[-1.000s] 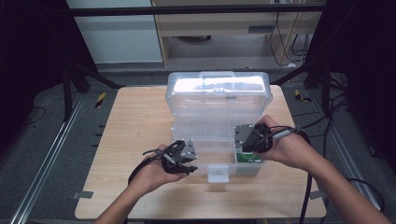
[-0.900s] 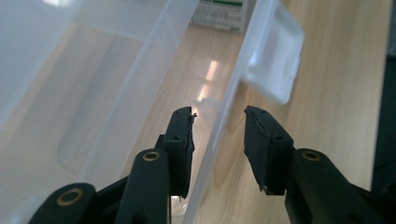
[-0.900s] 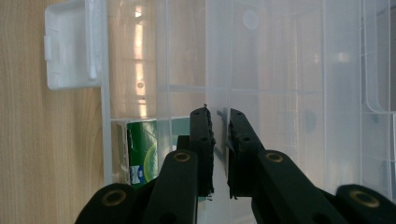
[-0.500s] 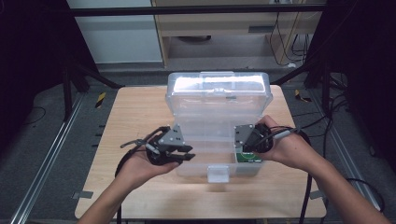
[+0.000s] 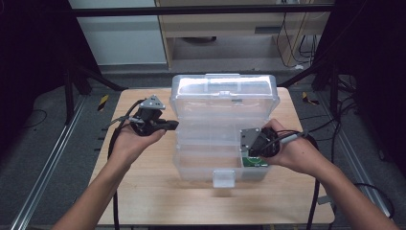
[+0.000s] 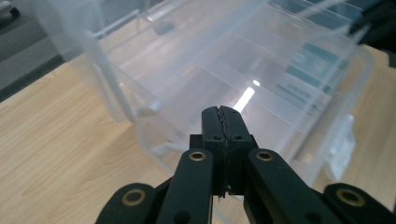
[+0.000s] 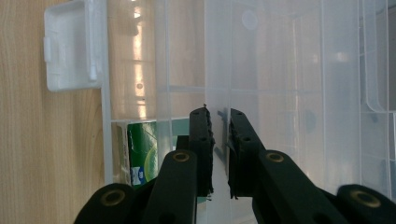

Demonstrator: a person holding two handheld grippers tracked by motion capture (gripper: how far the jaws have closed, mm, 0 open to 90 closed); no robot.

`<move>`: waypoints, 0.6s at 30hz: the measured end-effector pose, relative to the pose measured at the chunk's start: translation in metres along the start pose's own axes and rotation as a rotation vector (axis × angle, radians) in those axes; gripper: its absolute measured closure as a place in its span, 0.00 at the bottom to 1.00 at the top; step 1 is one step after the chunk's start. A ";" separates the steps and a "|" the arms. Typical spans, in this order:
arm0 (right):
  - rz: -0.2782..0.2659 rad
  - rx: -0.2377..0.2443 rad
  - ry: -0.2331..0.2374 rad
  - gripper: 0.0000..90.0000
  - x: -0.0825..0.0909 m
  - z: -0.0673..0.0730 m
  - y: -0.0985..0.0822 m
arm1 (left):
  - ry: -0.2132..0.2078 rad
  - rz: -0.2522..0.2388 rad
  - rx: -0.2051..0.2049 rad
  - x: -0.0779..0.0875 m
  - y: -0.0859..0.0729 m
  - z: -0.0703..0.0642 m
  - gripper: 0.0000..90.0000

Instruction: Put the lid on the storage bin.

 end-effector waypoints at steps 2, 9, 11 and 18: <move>-0.002 0.001 0.002 0.91 0.000 0.000 0.000 | -0.014 -0.014 0.027 -0.001 0.004 0.005 1.00; -0.006 -0.001 0.002 0.91 0.000 0.002 -0.001 | 0.000 -0.020 0.045 -0.002 0.011 0.012 1.00; -0.006 -0.002 0.003 0.91 -0.001 0.002 -0.001 | 0.002 -0.026 0.051 -0.001 0.012 0.012 1.00; -0.006 0.000 0.005 0.91 -0.001 0.004 -0.001 | -0.001 -0.042 0.066 0.002 0.013 0.015 1.00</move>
Point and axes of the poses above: each handheld gripper's, and its own axes: x roughly backward along the jaws, y roughly out of its top, z roughly to its left, the point moved 6 cm from there along -x, roughly forward along the jaws, and after that the axes turned 14 degrees about z, right-handed, at the moved point
